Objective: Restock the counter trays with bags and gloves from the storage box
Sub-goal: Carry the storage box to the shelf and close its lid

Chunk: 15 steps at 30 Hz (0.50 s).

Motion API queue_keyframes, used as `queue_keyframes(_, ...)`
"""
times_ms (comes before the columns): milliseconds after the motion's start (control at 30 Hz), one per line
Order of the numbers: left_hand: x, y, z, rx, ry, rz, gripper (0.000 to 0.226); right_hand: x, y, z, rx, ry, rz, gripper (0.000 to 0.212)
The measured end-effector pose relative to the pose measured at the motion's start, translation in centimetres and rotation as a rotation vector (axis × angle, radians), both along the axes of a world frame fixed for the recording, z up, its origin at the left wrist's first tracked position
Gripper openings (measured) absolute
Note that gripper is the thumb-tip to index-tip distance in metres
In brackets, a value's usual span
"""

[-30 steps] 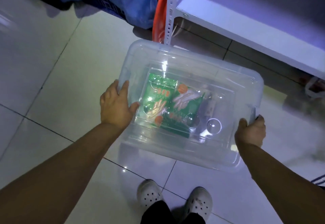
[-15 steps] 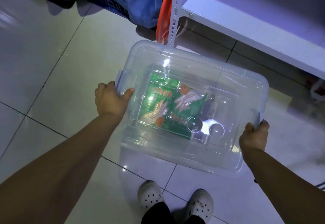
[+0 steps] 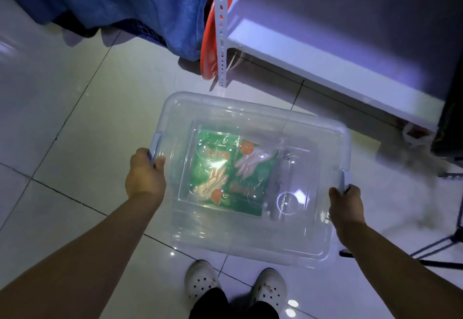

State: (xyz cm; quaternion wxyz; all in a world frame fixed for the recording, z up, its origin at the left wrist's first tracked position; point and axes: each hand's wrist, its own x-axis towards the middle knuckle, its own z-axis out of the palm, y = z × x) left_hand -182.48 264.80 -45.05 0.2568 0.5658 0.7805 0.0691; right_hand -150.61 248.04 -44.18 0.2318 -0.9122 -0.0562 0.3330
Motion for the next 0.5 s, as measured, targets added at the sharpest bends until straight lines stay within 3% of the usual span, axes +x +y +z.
queue_keyframes(200, 3.0, -1.7, 8.0, 0.034, -0.051, -0.01, 0.021, 1.9, -3.6, 9.0, 0.046, 0.067, -0.086, 0.014)
queue_keyframes(500, 11.5, 2.8, 23.5, 0.193, -0.103, -0.217, 0.019, 6.6, -7.9, 22.7, 0.188, 0.406, -0.288, 0.015)
